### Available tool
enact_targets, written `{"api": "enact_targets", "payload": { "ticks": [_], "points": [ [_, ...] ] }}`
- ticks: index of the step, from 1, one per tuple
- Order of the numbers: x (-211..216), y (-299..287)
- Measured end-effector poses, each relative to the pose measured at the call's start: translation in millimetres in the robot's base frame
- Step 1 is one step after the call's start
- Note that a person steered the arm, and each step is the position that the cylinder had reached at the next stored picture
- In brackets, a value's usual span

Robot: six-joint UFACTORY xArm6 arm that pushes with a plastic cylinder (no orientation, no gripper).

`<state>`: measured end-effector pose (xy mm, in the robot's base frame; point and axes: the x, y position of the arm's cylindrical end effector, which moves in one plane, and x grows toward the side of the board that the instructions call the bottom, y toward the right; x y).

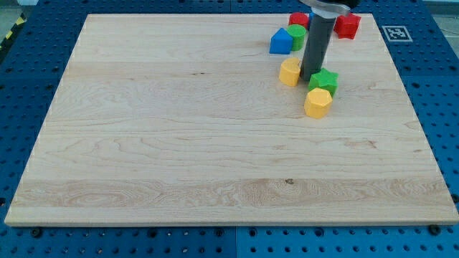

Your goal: Keep the yellow heart and blue triangle at the top left of the green star

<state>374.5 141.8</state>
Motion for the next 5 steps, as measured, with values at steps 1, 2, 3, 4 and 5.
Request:
{"api": "enact_targets", "payload": {
  "ticks": [1, 2, 3, 4, 5],
  "points": [
    [-11.8, 15.7],
    [-35.7, 25.9],
    [-36.3, 11.3],
    [-51.8, -28.5],
    [-54.3, -91.1]
  ]
}}
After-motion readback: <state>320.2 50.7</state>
